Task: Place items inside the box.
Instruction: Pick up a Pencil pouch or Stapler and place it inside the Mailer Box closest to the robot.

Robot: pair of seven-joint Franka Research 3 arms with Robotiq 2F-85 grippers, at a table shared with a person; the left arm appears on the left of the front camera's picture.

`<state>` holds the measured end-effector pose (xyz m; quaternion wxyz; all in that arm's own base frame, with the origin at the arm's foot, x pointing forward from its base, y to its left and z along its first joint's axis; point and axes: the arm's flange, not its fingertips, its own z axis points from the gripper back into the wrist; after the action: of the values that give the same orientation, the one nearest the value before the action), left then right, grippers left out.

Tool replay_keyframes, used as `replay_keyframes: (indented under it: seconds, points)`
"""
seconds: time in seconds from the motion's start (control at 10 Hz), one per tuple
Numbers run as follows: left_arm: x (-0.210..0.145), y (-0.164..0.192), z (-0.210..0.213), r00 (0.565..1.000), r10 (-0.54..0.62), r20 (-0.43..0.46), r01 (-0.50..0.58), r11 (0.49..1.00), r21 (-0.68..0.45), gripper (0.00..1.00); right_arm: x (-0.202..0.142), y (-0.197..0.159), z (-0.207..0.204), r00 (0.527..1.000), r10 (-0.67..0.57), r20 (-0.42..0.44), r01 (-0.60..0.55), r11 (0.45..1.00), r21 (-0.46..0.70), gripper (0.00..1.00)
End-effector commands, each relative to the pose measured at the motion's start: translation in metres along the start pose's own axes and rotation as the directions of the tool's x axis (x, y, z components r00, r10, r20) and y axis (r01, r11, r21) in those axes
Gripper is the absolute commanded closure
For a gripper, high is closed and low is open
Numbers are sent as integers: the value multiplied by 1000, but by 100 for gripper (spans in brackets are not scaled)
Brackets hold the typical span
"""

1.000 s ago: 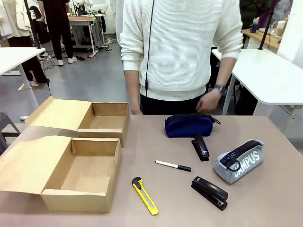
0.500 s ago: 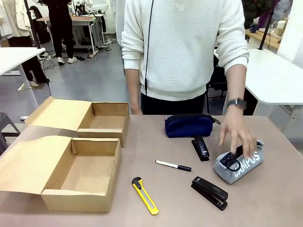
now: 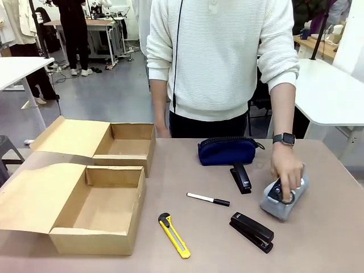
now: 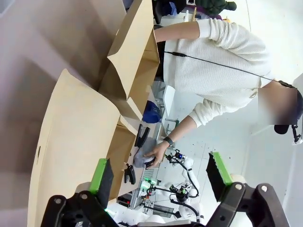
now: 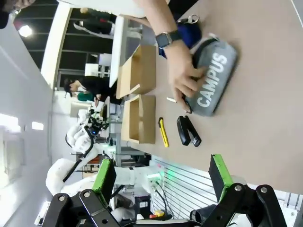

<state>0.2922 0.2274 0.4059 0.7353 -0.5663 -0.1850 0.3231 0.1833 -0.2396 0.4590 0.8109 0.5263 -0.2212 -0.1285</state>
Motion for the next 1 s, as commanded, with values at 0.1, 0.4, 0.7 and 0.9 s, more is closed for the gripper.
replay_keyframes:
  seconds: [0.1,0.4,0.7,0.9]
  points:
    - [-1,1,2,1000,-21,-12,21,1000,-1,0,0,-2,-20,996,59,-74,-61,998,-30,0]
    - [-1,1,2,1000,-21,-12,21,1000,-1,0,3,18,-49,986,88,-139,-94,995,-43,0]
    - [-1,1,2,1000,-21,-12,21,1000,-1,0,-19,64,-146,896,179,-406,-257,956,-144,0]
    - [-1,1,2,1000,-21,-12,21,1000,-1,0,-48,87,-218,792,188,-580,-377,899,-224,0]
